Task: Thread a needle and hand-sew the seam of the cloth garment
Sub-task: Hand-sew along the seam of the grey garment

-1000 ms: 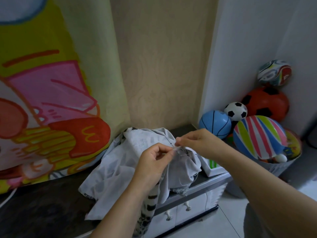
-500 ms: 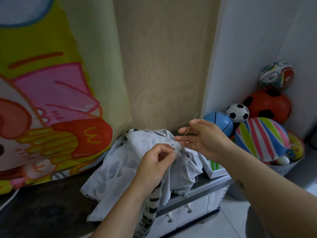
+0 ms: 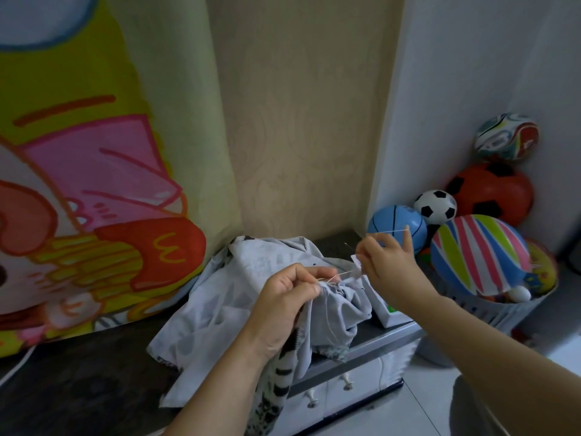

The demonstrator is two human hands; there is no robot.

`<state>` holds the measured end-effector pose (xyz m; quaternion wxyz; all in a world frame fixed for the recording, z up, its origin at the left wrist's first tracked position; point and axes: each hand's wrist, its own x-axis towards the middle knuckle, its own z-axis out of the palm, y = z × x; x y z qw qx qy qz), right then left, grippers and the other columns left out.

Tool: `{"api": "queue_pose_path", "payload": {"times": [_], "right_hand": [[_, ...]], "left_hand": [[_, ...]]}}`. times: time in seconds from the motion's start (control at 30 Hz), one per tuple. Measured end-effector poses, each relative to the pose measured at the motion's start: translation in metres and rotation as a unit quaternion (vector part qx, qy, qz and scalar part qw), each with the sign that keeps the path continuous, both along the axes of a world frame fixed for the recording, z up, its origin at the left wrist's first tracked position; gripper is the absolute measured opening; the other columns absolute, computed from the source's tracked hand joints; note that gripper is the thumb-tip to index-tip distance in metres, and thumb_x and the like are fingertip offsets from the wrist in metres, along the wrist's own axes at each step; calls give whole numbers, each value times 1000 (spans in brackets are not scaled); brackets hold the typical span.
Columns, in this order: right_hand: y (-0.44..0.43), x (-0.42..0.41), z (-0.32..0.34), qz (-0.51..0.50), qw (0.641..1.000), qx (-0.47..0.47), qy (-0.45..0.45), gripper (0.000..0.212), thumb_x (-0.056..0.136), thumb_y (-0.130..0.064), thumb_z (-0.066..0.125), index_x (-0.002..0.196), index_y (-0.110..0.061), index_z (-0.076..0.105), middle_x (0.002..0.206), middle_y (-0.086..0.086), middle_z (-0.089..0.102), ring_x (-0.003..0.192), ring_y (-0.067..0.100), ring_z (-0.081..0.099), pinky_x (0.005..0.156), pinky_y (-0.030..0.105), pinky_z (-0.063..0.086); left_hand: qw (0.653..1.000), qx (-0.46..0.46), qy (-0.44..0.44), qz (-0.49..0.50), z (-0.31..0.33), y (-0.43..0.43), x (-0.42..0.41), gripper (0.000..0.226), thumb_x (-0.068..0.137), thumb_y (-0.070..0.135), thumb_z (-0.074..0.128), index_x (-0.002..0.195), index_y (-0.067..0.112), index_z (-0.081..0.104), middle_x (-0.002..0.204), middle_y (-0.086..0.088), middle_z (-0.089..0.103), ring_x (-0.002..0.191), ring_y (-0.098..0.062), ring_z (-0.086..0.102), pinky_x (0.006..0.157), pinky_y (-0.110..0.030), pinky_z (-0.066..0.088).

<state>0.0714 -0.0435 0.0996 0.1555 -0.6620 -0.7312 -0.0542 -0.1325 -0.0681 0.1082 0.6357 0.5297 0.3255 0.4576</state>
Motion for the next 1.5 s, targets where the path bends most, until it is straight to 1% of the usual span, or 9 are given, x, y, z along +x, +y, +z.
{"api": "queue_pose_path", "payload": {"times": [0.23, 0.37, 0.5, 0.73, 0.8, 1.0, 1.17, 1.4, 1.5], "right_hand": [[4, 4, 9, -133, 971, -1, 200, 14, 97, -25, 45, 85, -28, 51, 83, -10, 63, 100, 14, 54, 112, 57, 12], [-13, -14, 43, -21, 890, -35, 454, 9, 88, -25, 63, 82, -20, 60, 74, -8, 70, 78, 10, 65, 71, 21, 49], [-25, -29, 62, 27, 875, -225, 428, 12, 82, -23, 70, 82, -12, 66, 73, -5, 72, 64, -3, 64, 58, 11, 47], [-25, -41, 63, 40, 828, -248, 502, 13, 82, -21, 71, 72, -15, 65, 65, -7, 67, 51, -5, 52, 54, 11, 38], [-22, -41, 64, 23, 777, -242, 580, 10, 86, -17, 65, 76, -14, 64, 69, -2, 65, 51, 1, 45, 53, 16, 35], [-10, -32, 69, -87, 497, -224, 833, 16, 95, -14, 50, 81, -13, 57, 50, -8, 55, 39, 1, 45, 49, 13, 33], [-7, -30, 70, -80, 421, -172, 887, 9, 96, -7, 49, 88, -9, 53, 72, 1, 62, 53, 11, 67, 48, 18, 52], [-4, -25, 63, -22, 546, -122, 828, 10, 94, -8, 53, 85, -8, 49, 87, 9, 63, 90, 32, 70, 71, 47, 57], [-4, -26, 58, -38, 681, -78, 727, 10, 93, -14, 56, 85, -11, 52, 88, 6, 67, 99, 27, 66, 82, 47, 55]], "left_hand": [[998, -21, -55, 13, 0, 2, 3, 10, 70, 4, 52, 63, 10, 55, 104, -11, 73, 105, -23, 67, 92, -35, 45], [998, -20, -48, 17, 0, 2, 4, 16, 70, 5, 55, 58, 16, 59, 111, -6, 71, 110, -16, 65, 95, -32, 45], [1000, -3, -25, 8, 1, 0, 4, 22, 70, 8, 56, 54, 22, 64, 118, 3, 69, 114, -8, 61, 88, -20, 48], [1000, 11, -16, 5, -1, 0, 7, 20, 70, 9, 56, 55, 21, 65, 117, 5, 68, 112, -8, 62, 86, -20, 48], [1000, 8, -25, 1, 1, -1, 6, 22, 70, 8, 56, 55, 20, 65, 115, 6, 70, 110, -6, 63, 83, -16, 49], [1000, 13, 1, 10, -1, 2, 5, 21, 70, 12, 58, 54, 24, 65, 119, 10, 66, 110, -5, 63, 85, -19, 48], [999, -2, 16, 29, -4, 5, 4, 15, 67, 15, 62, 54, 23, 65, 91, 13, 69, 81, 1, 63, 74, -15, 46], [999, -9, 33, 27, -7, 8, 2, 14, 69, 18, 63, 58, 25, 67, 82, 2, 72, 85, -15, 61, 87, -32, 47], [999, -8, 43, 28, -7, 9, 1, 14, 70, 19, 62, 59, 26, 67, 81, 0, 71, 86, -18, 61, 89, -36, 45]]}}
